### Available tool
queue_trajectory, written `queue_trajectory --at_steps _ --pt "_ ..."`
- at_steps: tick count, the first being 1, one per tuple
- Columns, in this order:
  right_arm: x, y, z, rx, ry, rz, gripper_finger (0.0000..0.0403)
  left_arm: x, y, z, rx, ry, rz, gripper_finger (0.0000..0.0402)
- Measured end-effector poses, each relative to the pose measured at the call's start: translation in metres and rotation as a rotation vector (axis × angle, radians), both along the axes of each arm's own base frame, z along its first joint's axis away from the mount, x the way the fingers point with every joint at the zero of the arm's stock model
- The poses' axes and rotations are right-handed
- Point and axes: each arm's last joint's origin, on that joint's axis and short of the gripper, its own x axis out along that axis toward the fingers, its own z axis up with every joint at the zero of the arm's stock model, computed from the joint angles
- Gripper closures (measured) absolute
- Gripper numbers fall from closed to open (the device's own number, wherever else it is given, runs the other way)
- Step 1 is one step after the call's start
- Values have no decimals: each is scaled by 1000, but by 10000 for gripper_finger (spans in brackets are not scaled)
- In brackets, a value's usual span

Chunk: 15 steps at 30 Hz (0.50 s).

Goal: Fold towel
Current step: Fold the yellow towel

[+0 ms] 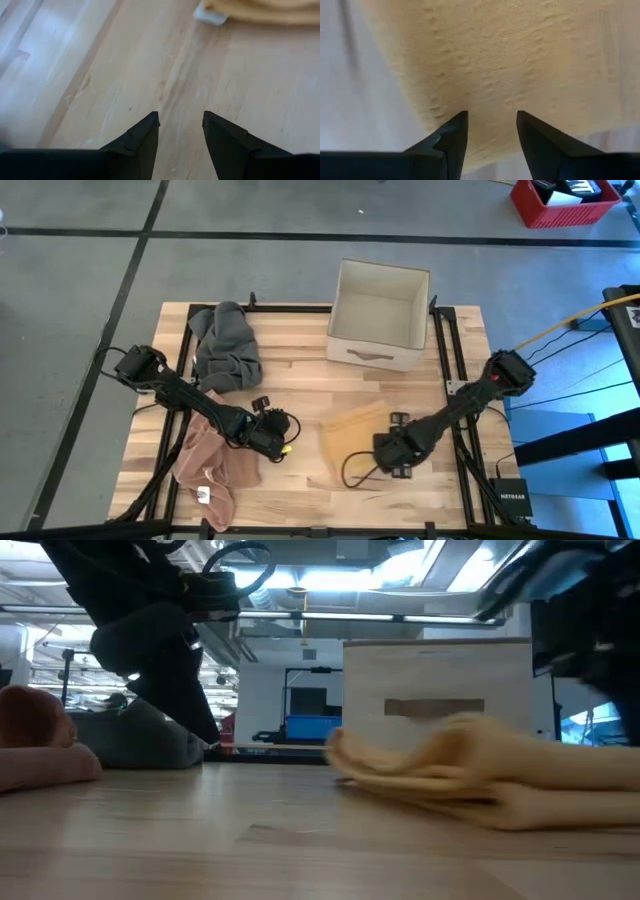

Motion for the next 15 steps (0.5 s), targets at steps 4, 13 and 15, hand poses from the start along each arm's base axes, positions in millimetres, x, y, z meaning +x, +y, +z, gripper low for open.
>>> queue_trajectory --at_steps 4,13,15 --pt "-4 5 20 19 -84 -78 230 2 0 1 -4 -16 -8 254" --pt "39 20 12 -40 -710 -219 230 12 -5 7 -40 -125 -35 253" --pt "42 23 2 -27 -689 -234 230 14 -6 8 -42 -145 -53 253"
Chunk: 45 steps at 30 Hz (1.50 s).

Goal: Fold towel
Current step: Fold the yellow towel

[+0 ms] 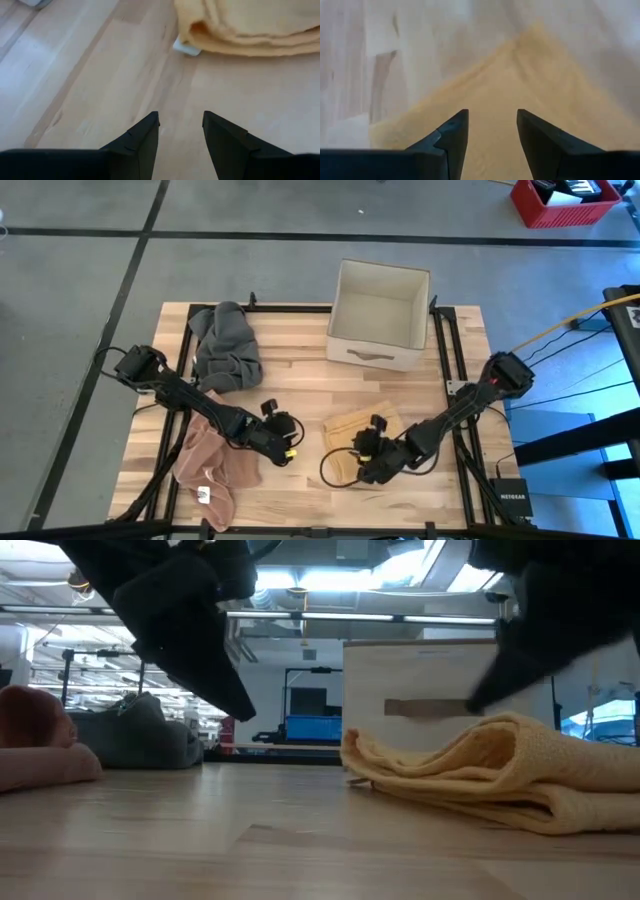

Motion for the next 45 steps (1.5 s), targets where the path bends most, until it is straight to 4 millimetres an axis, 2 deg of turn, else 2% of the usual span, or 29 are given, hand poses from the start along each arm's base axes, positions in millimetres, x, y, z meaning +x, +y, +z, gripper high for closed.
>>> queue_trajectory --at_steps 4,10,15,17,20,27,30,32,34,37,39,41,45 --pt "-4 -6 -15 130 93 -205 230 1 0 1 1 -8 -8 253" --pt "-10 -17 -13 144 184 -366 230 1 -1 1 -2 -9 -7 253" --pt "-6 -25 -27 155 252 -399 230 1 0 1 -3 -8 -6 254" --pt "-4 -25 -31 105 278 -310 230 1 0 1 -3 -8 -6 254" --pt "-4 -25 -33 -21 366 -83 230 1 0 1 -3 -8 -6 254" --pt "-26 -28 -28 -390 701 558 230 1 0 1 -2 -8 -7 253" --pt "-30 -32 -17 -481 847 643 230 1 -1 1 -3 -8 -7 254" --pt "-24 -28 -2 -458 815 577 230 1 -1 1 -6 -8 -6 254" --pt "-20 -25 10 -351 759 456 230 1 -1 1 -15 -11 1 254" --pt "-19 -22 15 -159 665 159 230 0 -1 0 -36 -14 16 254" --pt "-27 -23 19 -109 617 -34 230 0 -2 0 -54 -11 12 254" --pt "-40 -24 16 -148 547 -156 230 0 -4 0 -62 -9 4 253" --pt "-62 -32 1 -106 521 -223 230 -2 -7 0 -61 -7 -9 254"
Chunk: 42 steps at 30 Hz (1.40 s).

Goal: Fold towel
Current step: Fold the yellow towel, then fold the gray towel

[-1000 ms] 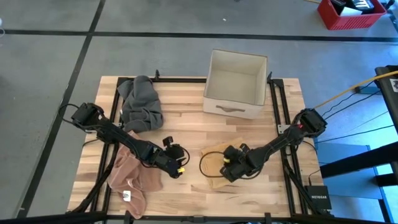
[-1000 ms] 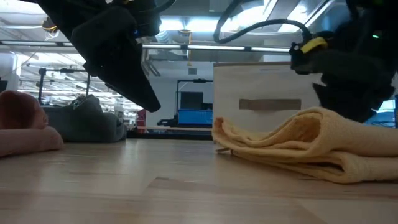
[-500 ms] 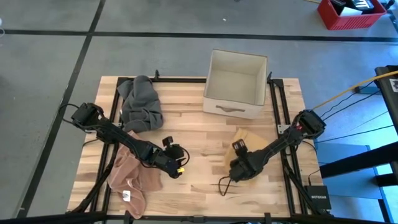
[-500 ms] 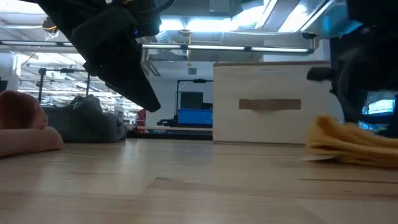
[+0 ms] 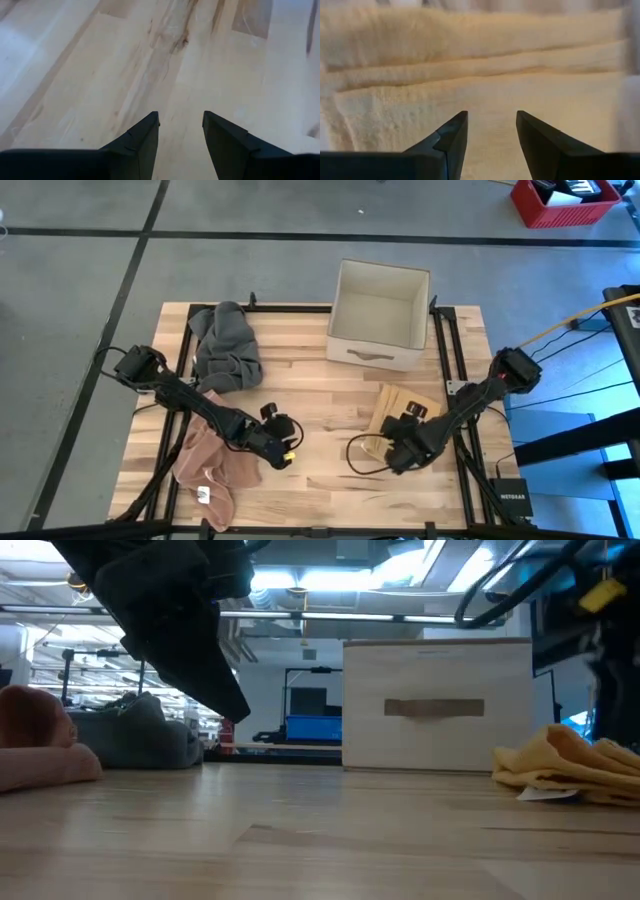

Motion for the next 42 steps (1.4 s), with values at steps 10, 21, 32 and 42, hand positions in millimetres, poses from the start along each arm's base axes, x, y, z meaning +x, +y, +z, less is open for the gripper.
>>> queue_trajectory --at_steps 10,21,32,42 --pt "-28 -17 -30 37 196 197 230 0 1 0 18 6 -16 254" --pt "-14 -4 16 71 313 260 230 1 1 1 15 0 -16 254" --pt "18 84 42 -38 -644 472 230 -13 5 108 26 -66 8 254" --pt "28 101 -4 -91 -647 590 230 -66 54 96 94 387 329 254"
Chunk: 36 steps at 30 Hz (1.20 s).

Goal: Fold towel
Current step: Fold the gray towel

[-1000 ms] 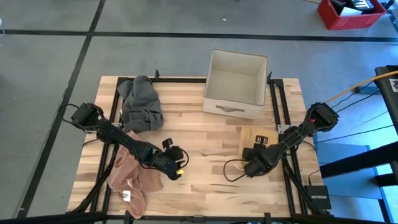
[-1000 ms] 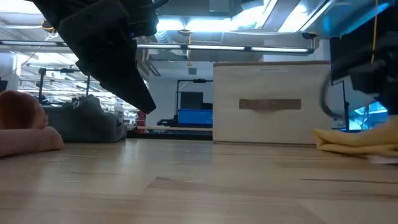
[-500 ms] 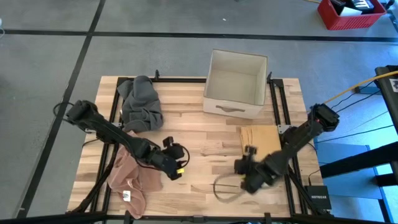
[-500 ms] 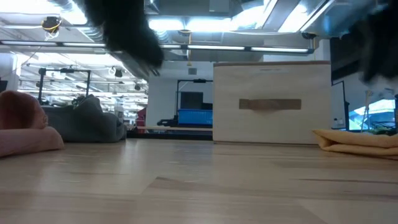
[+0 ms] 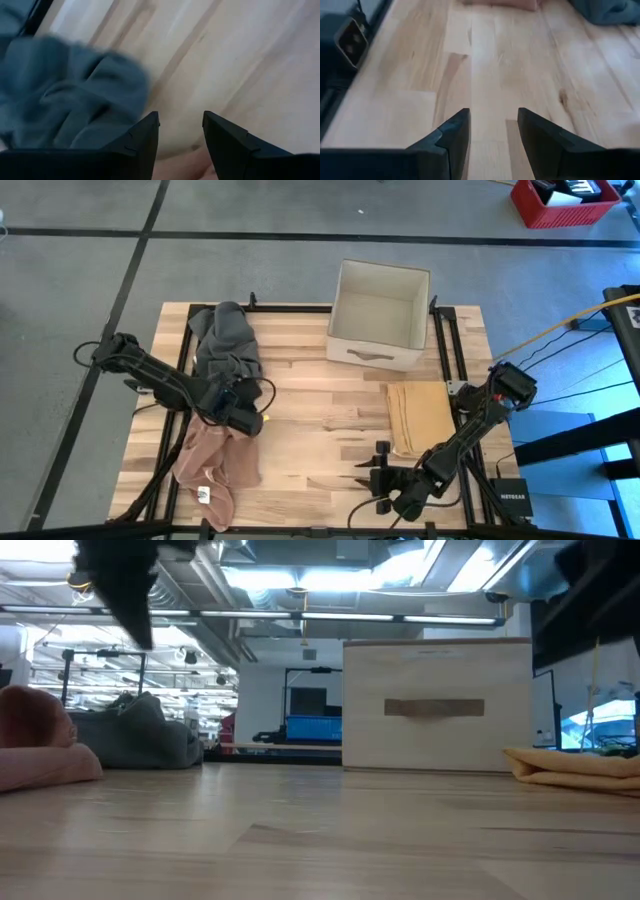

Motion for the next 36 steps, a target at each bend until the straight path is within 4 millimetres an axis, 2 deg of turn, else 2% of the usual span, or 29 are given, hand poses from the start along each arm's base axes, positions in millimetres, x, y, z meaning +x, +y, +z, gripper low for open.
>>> queue_trajectory --at_steps 3,10,15,17,21,23,27,31,34,36 --pt "5 -2 -7 -2 16 -6 230 -6 5 -18 25 63 8 254" --pt "15 -8 -7 58 44 12 230 -14 26 -61 44 120 84 254" --pt "19 -12 -7 66 53 8 230 -6 37 -79 21 53 46 256" --pt "19 -12 -7 69 58 12 230 -1 38 -83 7 16 13 274" --pt "19 -12 -7 67 57 11 230 15 34 -80 -54 -122 -59 367" --pt "19 -12 -7 65 57 10 230 26 26 -76 -119 -229 -136 389" --pt "17 -13 -3 61 58 9 230 53 1 -57 -231 -548 -356 393" --pt "16 -15 1 61 59 8 230 70 -29 -36 -236 -859 -557 394" --pt "15 -15 1 61 60 7 230 74 -44 -31 -204 -984 -651 382" --pt "15 -15 1 61 62 5 230 76 -47 -30 -201 -1017 -662 369"
